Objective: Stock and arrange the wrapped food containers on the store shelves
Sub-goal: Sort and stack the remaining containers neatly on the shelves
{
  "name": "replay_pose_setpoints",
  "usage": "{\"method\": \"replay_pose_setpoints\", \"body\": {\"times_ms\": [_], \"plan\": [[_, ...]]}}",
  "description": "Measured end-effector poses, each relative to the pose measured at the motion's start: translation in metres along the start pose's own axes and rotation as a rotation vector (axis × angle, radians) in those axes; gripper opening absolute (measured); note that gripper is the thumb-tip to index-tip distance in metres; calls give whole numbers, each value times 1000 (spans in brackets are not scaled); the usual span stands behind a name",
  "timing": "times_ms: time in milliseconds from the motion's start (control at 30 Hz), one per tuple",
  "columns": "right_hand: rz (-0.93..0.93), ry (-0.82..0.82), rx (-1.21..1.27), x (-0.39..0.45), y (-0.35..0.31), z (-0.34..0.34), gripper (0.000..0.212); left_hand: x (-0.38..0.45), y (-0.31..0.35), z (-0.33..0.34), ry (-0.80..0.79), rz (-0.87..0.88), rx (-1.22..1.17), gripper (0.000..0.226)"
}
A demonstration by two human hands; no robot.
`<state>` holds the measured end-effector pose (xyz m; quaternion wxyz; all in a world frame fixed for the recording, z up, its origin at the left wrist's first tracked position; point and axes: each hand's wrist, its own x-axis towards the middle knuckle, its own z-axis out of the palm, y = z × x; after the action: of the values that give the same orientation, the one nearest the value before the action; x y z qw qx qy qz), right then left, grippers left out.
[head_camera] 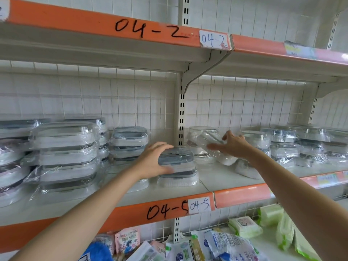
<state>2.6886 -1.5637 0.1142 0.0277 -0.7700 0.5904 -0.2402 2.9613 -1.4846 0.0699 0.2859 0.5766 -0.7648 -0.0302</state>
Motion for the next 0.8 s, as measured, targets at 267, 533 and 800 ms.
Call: {"method": "replay_pose_setpoints", "body": {"times_ms": [267,533,800], "plan": [[-13,49,170,4,-21,-1,84,16,11,-15,-10,-198,-149,94],[-103,34,115,15,-45,14,83,-4,-19,-90,345,-443,-93,80],[-471,-114,137,-5,-102,34,78,-20,-17,-111,417,-424,-223,75]]}}
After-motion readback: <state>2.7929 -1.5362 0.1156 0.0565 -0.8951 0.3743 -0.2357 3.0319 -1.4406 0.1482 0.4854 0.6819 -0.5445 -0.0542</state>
